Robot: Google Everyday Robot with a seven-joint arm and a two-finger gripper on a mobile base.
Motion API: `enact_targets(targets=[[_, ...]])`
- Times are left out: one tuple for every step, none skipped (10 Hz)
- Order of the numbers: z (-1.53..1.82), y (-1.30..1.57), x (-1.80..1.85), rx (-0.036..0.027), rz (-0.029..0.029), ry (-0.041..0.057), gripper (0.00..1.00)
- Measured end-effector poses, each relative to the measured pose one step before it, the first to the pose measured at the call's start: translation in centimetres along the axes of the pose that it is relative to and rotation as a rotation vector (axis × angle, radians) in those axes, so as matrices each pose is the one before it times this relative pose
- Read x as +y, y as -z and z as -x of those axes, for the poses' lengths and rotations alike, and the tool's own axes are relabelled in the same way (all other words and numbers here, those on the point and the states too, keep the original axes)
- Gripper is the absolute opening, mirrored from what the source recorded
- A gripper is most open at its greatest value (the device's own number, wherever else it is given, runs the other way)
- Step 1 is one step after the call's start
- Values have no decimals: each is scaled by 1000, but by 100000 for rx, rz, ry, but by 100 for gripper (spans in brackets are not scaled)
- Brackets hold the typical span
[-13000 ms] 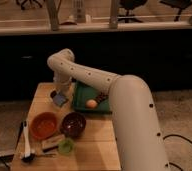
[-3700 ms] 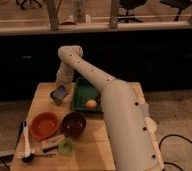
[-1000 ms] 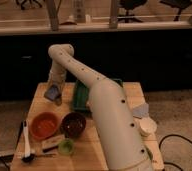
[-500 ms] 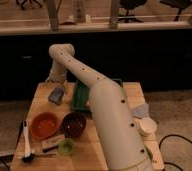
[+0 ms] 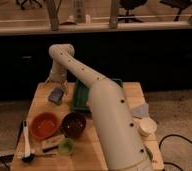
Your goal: Place sponge in metal cup
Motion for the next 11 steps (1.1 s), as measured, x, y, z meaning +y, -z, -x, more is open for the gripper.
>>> enact_targets(targets=[[-31,11,38,31,-103,-130,80],[-52,11,-47,177,-258,-44,80],[-100,69,-53,199,-414,-140,80],[-54,-2,-5,34,-181,-75,80],[-34,21,-20,96,-128,-40,80],[-63,-22,27,86,-119,-111,80],[-38,16,-19,99,-157,-125,80],[-15,4,17,34,-41,-102,80],[-22,16,35,26,-7,-115,80],[10,-24,-8,-32,21,21,80],[0,-2,6,-13,-10,-9,80]])
